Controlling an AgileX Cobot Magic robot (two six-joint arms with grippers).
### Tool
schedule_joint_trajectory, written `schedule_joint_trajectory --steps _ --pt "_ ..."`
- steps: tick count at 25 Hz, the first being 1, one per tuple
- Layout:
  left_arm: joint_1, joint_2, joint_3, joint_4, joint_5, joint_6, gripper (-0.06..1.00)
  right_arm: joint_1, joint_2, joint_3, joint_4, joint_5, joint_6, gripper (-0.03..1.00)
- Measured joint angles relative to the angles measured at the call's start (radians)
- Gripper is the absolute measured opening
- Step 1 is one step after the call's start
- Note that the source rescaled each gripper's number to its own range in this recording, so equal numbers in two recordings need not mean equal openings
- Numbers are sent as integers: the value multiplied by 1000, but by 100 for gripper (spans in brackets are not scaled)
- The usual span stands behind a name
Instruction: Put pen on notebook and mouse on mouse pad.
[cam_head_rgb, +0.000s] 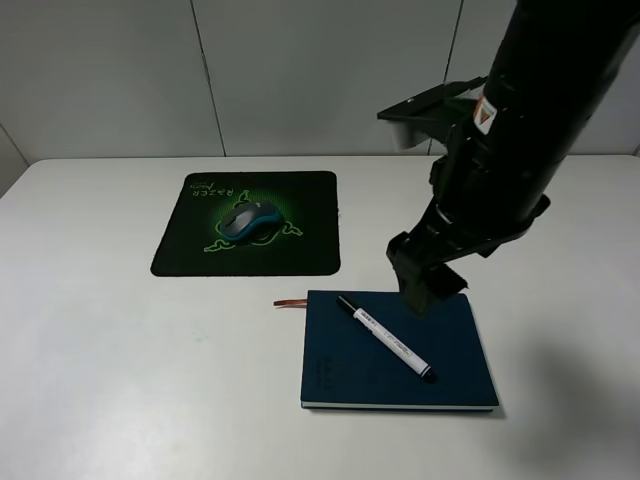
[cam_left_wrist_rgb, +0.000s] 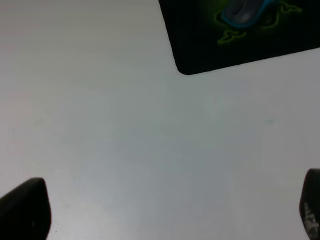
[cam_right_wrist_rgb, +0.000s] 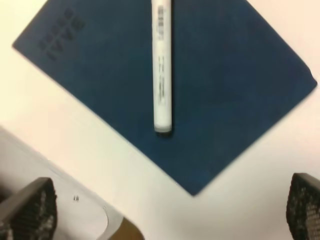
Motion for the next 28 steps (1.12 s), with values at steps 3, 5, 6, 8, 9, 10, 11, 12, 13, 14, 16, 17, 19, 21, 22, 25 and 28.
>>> schedule_joint_trajectory --steps 3,5,6,8,9,10,11,12,13,14,16,17,19,21,22,25,28 --pt "0 0 0 0 1 0 100 0 -52 0 0 22 14 100" --pt "0 0 0 0 1 0 100 0 -96 1 7 23 31 100" --pt "0 0 0 0 1 0 100 0 -121 1 10 23 42 100" --pt "0 0 0 0 1 0 100 0 -169 2 15 25 57 100" --pt "0 0 0 0 1 0 100 0 -197 2 20 25 62 100" --pt "0 0 0 0 1 0 100 0 -226 2 25 25 68 100" --pt "0 0 0 0 1 0 100 0 -251 2 30 26 74 100" --pt "0 0 0 0 1 0 100 0 -283 3 35 26 83 100" --pt "0 0 0 0 1 0 100 0 -316 6 40 27 91 100" --pt "0 0 0 0 1 0 100 0 -342 14 46 26 95 100" --pt "0 0 0 0 1 0 100 0 -412 47 57 26 98 100" --pt "0 0 0 0 1 0 100 0 -449 68 59 26 98 100" --pt "0 0 0 0 1 0 100 0 -510 119 59 28 98 100" --pt "0 0 0 0 1 0 100 0 -582 177 58 29 98 100" --pt "0 0 0 0 1 0 100 0 -618 204 58 29 98 100" --pt "0 0 0 0 1 0 100 0 -717 272 58 29 98 100" --pt "0 0 0 0 1 0 100 0 -812 335 58 30 98 100"
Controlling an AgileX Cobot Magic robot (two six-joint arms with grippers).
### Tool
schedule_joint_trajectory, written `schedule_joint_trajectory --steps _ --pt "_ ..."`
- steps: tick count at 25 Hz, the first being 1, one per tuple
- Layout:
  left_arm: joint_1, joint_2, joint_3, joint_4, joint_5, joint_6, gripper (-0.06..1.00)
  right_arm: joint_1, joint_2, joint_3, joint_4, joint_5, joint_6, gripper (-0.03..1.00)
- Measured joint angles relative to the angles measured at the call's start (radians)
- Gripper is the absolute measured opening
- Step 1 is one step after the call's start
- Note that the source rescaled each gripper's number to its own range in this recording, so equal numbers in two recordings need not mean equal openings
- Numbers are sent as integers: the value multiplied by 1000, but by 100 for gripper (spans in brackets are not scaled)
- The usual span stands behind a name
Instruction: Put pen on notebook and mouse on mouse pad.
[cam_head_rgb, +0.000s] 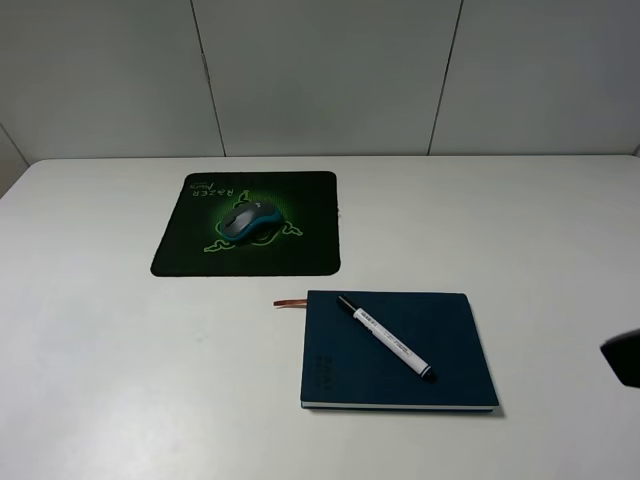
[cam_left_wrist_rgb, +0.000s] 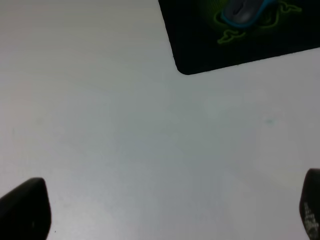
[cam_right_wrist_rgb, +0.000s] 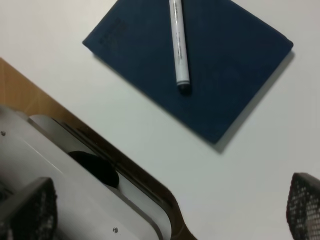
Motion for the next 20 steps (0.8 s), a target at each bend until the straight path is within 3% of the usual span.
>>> schedule_joint_trajectory --steps 5,8,20 --pt "0 0 0 0 0 0 100 -10 -121 98 0 1 7 100" --pt "0 0 0 0 0 0 100 -80 -166 140 0 2 16 100" --pt "0 0 0 0 0 0 100 -554 -471 221 0 3 -61 100"
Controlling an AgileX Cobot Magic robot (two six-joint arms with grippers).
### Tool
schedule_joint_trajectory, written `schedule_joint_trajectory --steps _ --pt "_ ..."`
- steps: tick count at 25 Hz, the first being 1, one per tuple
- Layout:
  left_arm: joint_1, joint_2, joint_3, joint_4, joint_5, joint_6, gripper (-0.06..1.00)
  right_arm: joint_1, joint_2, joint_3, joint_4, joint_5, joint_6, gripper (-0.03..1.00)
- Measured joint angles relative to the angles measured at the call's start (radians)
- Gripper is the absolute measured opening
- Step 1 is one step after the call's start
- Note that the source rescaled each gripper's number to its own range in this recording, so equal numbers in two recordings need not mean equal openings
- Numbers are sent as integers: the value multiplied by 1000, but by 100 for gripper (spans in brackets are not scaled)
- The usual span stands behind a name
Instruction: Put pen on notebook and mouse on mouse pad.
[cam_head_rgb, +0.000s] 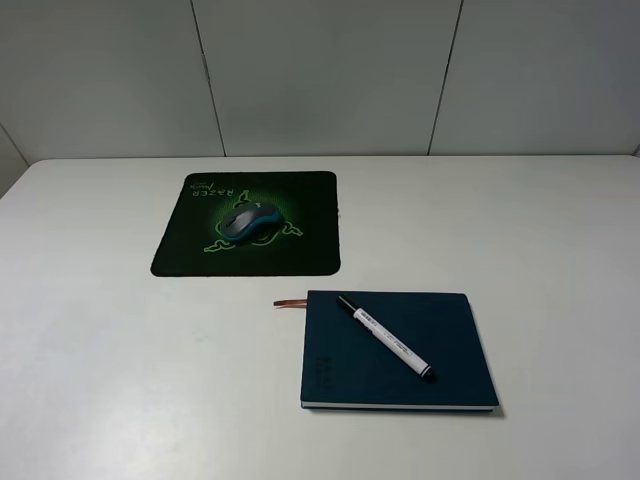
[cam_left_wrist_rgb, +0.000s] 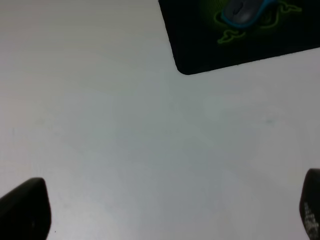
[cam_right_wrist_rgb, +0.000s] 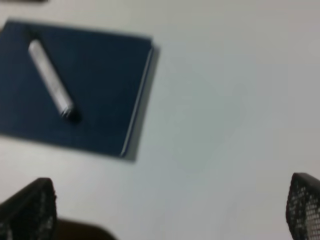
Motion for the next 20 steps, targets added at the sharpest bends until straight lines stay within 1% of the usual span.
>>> schedule_joint_trajectory --steps 5,8,10,13,20 --pt "0 0 0 0 0 0 100 -141 -151 0 2 0 -129 100" --pt "0 0 0 0 -1 0 100 -184 -201 0 17 -12 -166 100" --pt "0 0 0 1 -1 0 100 -196 -206 4 18 -47 -190 100" --pt "0 0 0 1 -1 0 100 -198 -206 32 19 -90 -195 100" --pt "0 0 0 1 -1 0 100 -198 -206 91 17 -178 -123 100"
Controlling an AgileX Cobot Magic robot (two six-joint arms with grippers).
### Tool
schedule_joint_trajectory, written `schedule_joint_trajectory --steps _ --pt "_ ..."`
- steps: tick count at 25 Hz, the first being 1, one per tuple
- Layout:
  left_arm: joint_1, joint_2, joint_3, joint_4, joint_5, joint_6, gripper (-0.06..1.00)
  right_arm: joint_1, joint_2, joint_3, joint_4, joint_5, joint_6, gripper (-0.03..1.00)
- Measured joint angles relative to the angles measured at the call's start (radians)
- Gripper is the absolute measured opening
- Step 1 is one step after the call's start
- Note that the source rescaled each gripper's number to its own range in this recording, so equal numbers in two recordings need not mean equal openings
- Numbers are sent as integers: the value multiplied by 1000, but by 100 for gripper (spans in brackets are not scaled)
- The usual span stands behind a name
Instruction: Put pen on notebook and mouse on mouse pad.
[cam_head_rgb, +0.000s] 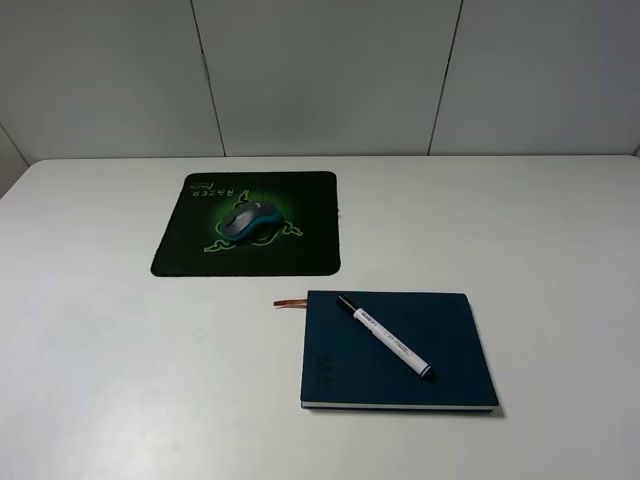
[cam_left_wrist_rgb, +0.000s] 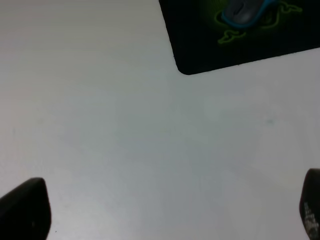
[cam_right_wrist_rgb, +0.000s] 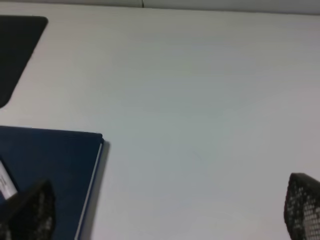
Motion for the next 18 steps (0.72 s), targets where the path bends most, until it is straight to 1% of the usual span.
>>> schedule_joint_trajectory --steps 5,18 --pt "0 0 0 0 0 0 100 0 -1 6 -19 -11 46 100" --pt "0 0 0 0 0 0 100 0 -1 6 -20 -11 50 100"
